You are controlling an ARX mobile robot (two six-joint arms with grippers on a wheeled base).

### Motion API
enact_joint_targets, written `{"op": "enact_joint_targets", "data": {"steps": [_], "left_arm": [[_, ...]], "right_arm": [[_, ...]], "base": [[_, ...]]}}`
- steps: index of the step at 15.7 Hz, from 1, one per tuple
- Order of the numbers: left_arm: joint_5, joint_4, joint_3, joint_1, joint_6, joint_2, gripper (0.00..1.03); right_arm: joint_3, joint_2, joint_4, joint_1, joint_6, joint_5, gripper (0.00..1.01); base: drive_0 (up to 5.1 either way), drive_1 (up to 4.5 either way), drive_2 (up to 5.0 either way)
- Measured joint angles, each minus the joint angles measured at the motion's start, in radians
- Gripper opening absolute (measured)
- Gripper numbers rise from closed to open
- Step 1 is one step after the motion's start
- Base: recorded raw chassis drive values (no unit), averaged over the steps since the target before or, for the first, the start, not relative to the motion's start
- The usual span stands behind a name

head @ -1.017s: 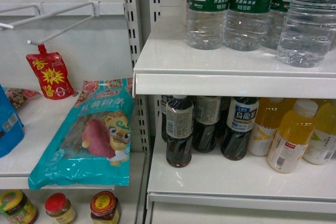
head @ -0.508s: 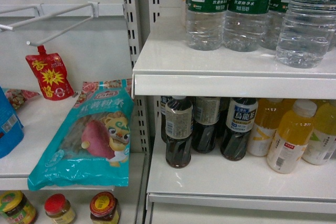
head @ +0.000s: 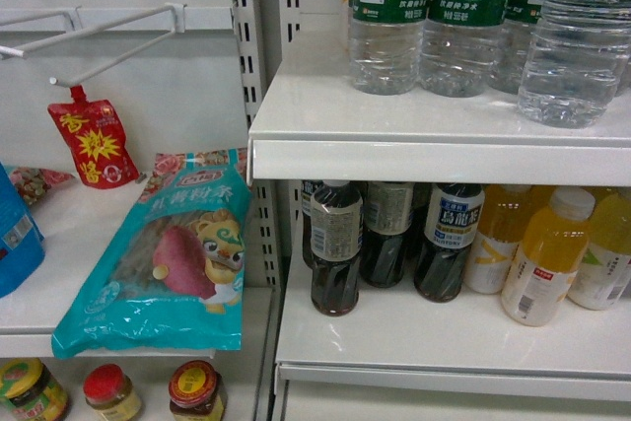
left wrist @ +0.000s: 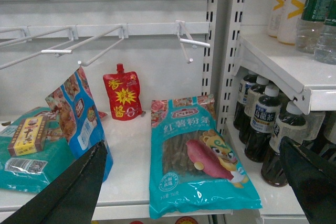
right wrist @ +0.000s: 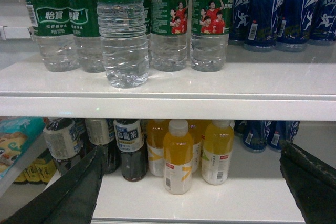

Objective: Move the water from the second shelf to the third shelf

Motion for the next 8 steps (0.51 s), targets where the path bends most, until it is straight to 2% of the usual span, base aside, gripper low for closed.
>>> {"op": "enact_joint_targets", "data": {"steps": [8], "left_arm": [[0.0,0.0,0.0,0.0,0.0,0.0,0.98]], "right_arm": [[0.0,0.0,0.0,0.0,0.0,0.0,0.98]], "base": [[0.0,0.0,0.0]]}}
